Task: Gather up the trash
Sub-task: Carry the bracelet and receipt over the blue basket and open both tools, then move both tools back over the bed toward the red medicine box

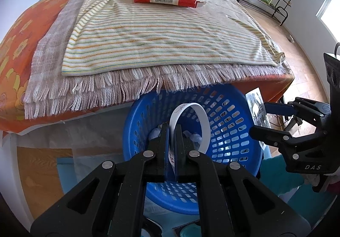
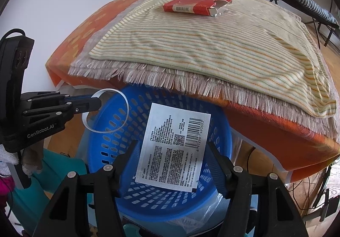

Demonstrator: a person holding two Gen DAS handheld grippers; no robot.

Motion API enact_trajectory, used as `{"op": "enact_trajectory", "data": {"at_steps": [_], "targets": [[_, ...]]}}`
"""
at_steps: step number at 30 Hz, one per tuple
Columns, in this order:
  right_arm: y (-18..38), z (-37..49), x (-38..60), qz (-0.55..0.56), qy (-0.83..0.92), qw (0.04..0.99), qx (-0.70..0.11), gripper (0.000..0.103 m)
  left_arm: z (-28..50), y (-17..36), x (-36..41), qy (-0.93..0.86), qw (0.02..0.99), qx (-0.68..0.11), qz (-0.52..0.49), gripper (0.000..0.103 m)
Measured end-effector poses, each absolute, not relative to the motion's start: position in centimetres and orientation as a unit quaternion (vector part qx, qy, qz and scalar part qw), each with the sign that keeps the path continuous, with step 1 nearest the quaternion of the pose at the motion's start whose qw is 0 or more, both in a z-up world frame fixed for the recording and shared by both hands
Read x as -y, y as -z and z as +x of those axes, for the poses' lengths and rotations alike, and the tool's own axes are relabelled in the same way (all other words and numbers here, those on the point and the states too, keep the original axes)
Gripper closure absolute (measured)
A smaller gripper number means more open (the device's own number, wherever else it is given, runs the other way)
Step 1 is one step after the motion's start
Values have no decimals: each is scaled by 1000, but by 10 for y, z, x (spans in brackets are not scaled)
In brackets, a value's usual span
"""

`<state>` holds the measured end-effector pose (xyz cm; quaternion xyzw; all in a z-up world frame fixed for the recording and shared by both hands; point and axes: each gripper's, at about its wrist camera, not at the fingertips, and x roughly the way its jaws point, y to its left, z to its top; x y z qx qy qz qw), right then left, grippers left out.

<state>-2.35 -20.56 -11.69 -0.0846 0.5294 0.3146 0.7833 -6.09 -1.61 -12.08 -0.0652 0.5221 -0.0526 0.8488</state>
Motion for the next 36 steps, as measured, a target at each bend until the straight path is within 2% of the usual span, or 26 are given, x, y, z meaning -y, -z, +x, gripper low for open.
{"op": "enact_trajectory", "data": {"at_steps": [4, 9, 10, 11, 13, 16, 19, 21, 23, 24, 36], "targets": [[118, -23, 205, -86, -313, 782, -532, 30, -59, 123, 16, 51, 844, -529, -69, 96], [119, -23, 204, -86, -311, 783, -532, 29, -59, 123, 15, 50, 844, -529, -73, 91], [119, -23, 204, -86, -310, 783, -533, 28, -59, 123, 14, 49, 844, -530, -74, 86], [119, -23, 204, -85, -309, 782, -534, 28, -59, 123, 14, 48, 843, -530, -76, 77], [120, -23, 204, -85, -307, 782, -536, 28, -59, 122, 12, 46, 845, -527, -80, 68], [121, -21, 205, -84, -305, 782, -538, 27, -59, 121, 11, 41, 846, -525, -80, 68], [122, -20, 206, -82, -302, 783, -537, 17, -58, 121, 11, 39, 845, -526, -83, 68], [121, -20, 206, -81, -301, 784, -537, 17, -58, 121, 11, 37, 845, -527, -84, 61], [123, -19, 206, -83, -299, 782, -540, 17, -57, 121, 10, 31, 846, -526, -86, 41], [123, -19, 205, -83, -298, 782, -542, 17, -57, 120, 9, 27, 846, -524, -88, 39], [124, -8, 210, -58, -292, 773, -561, 16, -43, 111, -2, 14, 844, -522, -120, 37]]}}
